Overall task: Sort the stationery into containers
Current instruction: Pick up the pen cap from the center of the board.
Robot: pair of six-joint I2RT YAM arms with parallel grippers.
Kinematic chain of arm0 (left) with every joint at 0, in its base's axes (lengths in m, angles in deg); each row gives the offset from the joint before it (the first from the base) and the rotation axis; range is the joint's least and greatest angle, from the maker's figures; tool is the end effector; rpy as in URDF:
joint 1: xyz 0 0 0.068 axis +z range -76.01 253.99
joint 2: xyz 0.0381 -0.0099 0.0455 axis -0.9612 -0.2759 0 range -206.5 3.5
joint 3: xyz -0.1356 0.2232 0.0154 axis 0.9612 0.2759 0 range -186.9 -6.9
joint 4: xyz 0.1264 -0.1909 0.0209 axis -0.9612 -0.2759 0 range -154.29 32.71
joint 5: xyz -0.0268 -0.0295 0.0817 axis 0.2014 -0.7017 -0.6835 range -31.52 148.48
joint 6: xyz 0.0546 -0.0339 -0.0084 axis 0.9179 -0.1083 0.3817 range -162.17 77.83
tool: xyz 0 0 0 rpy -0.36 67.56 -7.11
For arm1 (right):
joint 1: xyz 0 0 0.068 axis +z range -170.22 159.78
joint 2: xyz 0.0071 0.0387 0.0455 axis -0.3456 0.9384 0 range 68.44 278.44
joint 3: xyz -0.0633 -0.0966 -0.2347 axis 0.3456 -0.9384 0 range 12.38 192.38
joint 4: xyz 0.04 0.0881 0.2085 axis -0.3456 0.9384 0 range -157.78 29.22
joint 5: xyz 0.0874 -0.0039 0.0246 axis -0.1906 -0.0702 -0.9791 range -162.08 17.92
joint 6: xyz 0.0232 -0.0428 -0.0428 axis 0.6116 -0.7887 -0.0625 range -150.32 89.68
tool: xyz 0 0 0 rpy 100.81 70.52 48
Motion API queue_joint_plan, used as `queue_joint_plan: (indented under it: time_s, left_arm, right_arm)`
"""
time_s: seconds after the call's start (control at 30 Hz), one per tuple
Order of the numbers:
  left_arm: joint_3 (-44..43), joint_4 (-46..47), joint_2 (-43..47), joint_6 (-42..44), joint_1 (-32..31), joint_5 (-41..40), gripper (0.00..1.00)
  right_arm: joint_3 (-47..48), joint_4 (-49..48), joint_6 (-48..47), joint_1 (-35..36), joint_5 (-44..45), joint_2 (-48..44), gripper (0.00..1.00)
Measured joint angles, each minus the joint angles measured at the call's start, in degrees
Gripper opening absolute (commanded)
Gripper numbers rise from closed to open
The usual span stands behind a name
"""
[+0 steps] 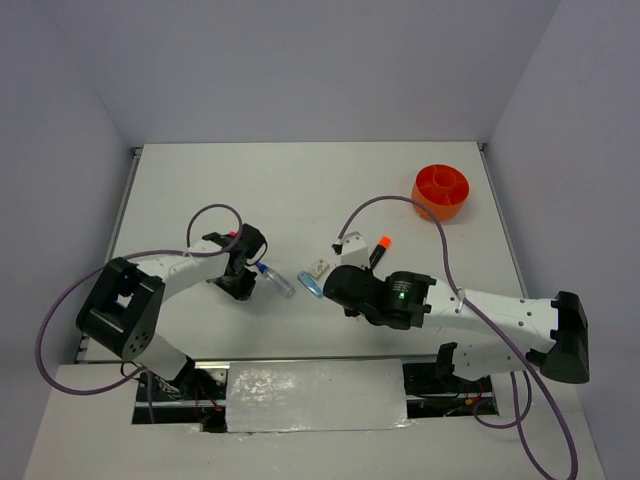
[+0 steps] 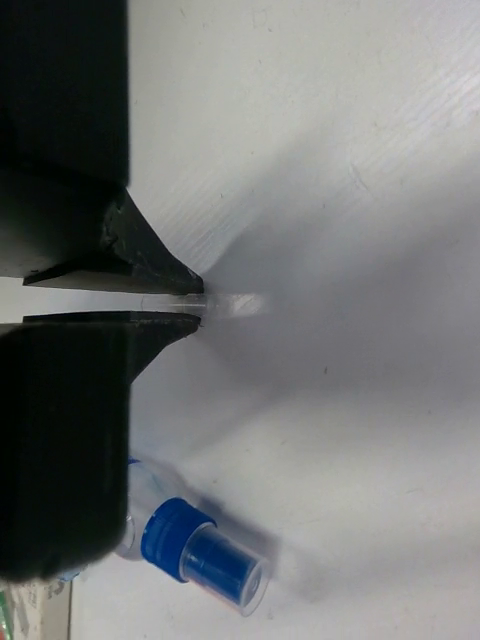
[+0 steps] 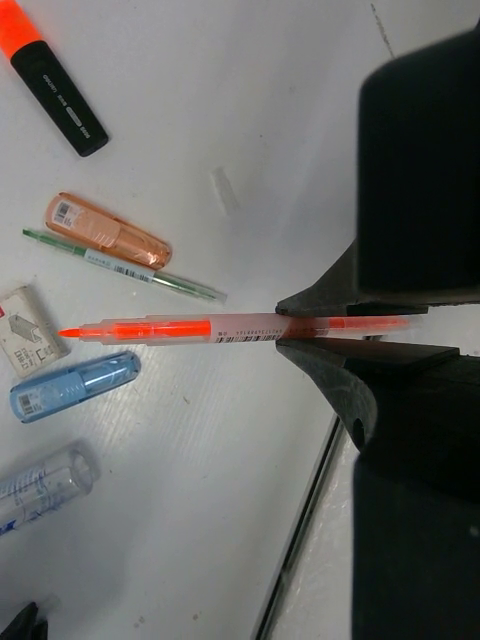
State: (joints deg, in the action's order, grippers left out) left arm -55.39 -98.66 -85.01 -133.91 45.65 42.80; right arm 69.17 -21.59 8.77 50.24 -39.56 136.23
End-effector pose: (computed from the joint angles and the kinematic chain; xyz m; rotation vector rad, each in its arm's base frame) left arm 0.2107 -0.0980 0.1548 -1.5123 2.3926 0.0102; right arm 0.0947 0.1854 0.2678 -0.4421 2.3234 0.1704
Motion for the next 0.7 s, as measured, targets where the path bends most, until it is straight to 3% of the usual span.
queue_joint_plan:
  time_s: [0.03, 0.07, 0.2, 0.33, 0.47, 0.6, 0.7]
  left_arm:
    - [0.1, 0.4, 0.1, 0.1, 0.0, 0.3, 0.11]
    - [0.3, 1.0, 0.2, 0.2, 0.0, 0.6, 0.0]
    - [1.4, 3.7, 1.4, 0.3, 0.0, 1.8, 0.0]
    - [2.9, 4.2, 4.3, 1.4, -1.5, 1.3, 0.0]
    - [2.8, 3.1, 15.5, 4.9, -5.6, -3.0, 0.0]
    - [3.2, 13.3, 29.9, 15.4, -7.5, -3.1, 0.0]
    - [5.0, 24.5, 34.6, 23.6, -7.5, 1.6, 0.0]
  right_arm:
    - [-0.3, -0.1, 0.0, 0.0, -0.1, -0.3, 0.0]
    - [-0.5, -0.3, 0.0, 0.0, -0.2, -0.5, 0.0]
    - [-3.0, -3.0, -0.2, 0.0, -1.1, -1.9, 0.0]
    - [-11.3, -11.8, -1.3, 0.0, -4.8, -7.2, 0.0]
    - [-19.7, -21.5, -1.4, 0.0, -9.7, -15.0, 0.0]
    - [-23.3, -32.6, -0.5, 0.2, -13.2, -17.5, 0.0]
    - [-27.2, -43.0, 0.1, 1.2, -15.8, -17.3, 0.0]
